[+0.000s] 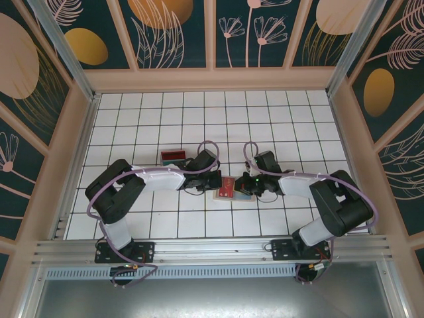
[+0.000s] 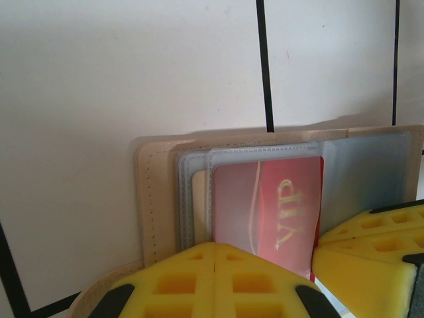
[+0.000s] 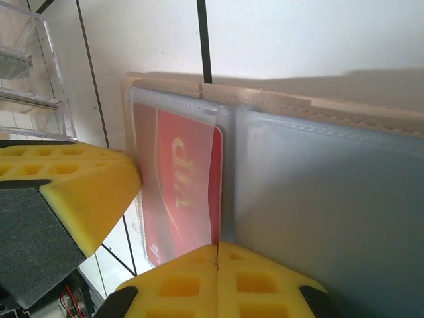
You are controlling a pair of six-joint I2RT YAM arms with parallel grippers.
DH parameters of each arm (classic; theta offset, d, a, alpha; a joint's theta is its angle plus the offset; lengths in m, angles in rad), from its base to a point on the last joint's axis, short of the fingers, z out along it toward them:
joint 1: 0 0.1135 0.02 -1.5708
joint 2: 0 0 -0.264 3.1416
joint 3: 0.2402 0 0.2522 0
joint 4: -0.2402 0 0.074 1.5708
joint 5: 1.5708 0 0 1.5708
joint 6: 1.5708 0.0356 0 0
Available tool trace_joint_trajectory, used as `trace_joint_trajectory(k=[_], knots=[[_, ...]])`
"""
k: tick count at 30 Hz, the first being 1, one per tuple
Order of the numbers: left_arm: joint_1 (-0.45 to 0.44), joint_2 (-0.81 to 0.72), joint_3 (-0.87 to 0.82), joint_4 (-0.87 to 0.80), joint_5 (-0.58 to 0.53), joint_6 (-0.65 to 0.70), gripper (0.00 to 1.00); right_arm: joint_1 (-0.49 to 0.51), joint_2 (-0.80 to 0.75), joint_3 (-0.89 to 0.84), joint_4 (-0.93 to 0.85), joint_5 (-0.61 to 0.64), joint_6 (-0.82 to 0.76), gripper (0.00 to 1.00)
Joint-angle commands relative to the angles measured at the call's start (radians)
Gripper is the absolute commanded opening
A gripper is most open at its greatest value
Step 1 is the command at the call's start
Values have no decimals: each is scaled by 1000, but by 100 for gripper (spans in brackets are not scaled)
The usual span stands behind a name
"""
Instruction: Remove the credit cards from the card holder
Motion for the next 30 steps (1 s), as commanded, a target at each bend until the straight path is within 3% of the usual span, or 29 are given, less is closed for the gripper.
trace_joint_trajectory(k=[1,26,28,30], knots=[[-6,43,-28,-92,-19,-13,0,-6,-21,-18,4,-17,-22,0],[-7,41,-35,-108,-38,-20,0,-34,-68,-45,-40,25,-25,0],[-7,38,-35,-106,-34,-20,0,-32,-66,-58,2,0,-11,11],[-7,39,-34,-102,-31,-19,0,-27,-56,-62,41,-20,7,16]])
